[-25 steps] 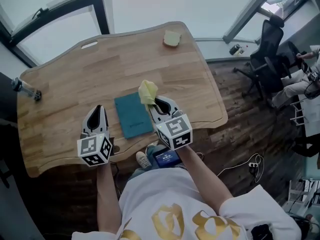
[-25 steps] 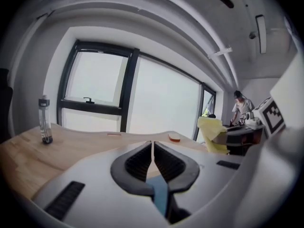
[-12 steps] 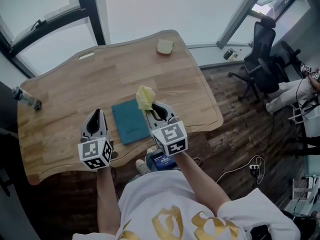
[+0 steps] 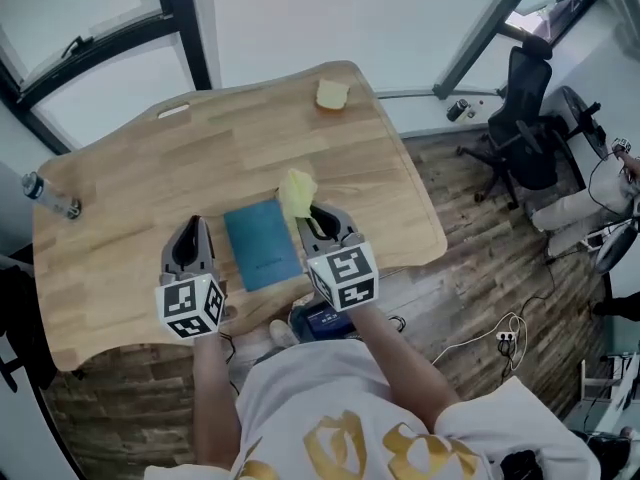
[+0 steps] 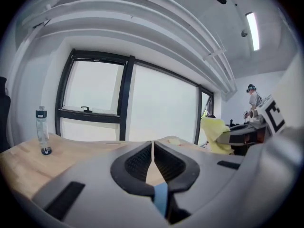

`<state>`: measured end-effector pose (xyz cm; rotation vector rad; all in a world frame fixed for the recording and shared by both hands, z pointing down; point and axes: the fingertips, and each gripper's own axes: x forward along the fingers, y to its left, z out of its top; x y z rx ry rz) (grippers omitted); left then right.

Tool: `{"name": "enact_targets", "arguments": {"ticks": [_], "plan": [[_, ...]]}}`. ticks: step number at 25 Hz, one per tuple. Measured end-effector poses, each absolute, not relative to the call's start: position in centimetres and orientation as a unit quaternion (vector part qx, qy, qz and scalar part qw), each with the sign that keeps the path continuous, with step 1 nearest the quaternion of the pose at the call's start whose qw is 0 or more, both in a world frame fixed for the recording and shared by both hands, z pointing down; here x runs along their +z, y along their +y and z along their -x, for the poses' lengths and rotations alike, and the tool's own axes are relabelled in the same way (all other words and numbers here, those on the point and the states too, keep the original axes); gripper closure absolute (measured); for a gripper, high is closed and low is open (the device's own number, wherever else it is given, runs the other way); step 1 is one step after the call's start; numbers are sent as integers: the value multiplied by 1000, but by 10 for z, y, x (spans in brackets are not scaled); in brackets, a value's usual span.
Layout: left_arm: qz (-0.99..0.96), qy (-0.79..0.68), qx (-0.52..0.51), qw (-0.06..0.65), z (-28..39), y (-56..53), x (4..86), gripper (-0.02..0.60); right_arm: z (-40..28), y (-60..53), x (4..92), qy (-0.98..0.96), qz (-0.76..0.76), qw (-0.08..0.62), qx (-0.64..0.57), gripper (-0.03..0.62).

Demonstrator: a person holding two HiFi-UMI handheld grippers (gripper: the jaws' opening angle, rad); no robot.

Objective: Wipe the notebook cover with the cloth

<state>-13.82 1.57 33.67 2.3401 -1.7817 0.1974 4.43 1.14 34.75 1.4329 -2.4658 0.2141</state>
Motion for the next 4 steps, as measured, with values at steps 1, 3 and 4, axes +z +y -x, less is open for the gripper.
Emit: {"name": "enact_targets", "arguments": {"ticks": [1,3,4], "plan": [[-790,-602,67,98,139,16,337,555,-44,12,348,-854,-496,141,75,554],[-789,-603,66,98,139,17,338,555,-45,15,349,-853,-496,142,77,554],[-789,-603,66,99,139,18,338,555,-46,16,350,-853,-496,143,78,554]]}}
